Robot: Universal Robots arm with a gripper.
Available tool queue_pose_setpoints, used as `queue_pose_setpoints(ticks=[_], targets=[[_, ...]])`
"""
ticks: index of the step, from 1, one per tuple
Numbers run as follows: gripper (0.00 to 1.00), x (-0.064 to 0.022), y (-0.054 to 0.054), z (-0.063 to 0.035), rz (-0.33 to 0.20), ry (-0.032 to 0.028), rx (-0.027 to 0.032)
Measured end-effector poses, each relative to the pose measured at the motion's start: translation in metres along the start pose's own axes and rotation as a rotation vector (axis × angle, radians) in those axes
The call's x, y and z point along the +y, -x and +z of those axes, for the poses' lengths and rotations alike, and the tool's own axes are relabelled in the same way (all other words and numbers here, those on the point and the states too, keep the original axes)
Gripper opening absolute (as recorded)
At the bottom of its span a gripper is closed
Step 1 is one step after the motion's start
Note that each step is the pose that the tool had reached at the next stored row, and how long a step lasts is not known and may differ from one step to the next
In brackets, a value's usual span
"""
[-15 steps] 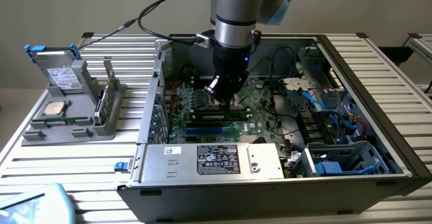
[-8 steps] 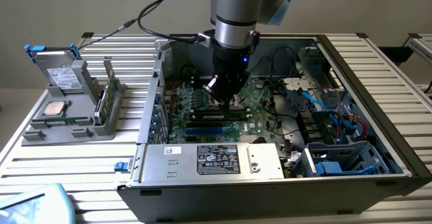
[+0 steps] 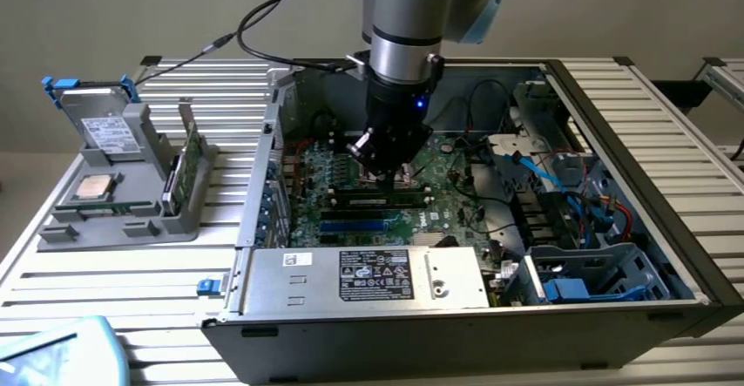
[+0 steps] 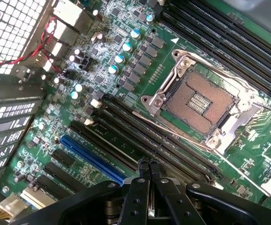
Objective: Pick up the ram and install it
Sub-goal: 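Press down the ram until it locks into place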
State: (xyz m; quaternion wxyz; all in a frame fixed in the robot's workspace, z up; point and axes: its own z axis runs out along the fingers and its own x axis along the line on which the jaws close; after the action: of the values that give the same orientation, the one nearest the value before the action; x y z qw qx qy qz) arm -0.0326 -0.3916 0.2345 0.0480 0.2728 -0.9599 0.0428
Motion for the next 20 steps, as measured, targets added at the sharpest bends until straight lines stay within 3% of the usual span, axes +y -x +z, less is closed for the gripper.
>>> queue_pose_setpoints(ticks=[6, 10, 15, 20], targets=[[0.1, 0.0, 0.0, 0.0, 0.064, 0.0028, 0.0009], [0.1, 0.0, 0.0, 0.0, 0.104, 0.0015, 0.006], [0.1, -0.0001, -0.0002, -0.0015, 0.14, -0.0139, 0.019], [0.1, -0.0003, -0.0005, -0.004, 0.173, -0.0253, 0.0294]])
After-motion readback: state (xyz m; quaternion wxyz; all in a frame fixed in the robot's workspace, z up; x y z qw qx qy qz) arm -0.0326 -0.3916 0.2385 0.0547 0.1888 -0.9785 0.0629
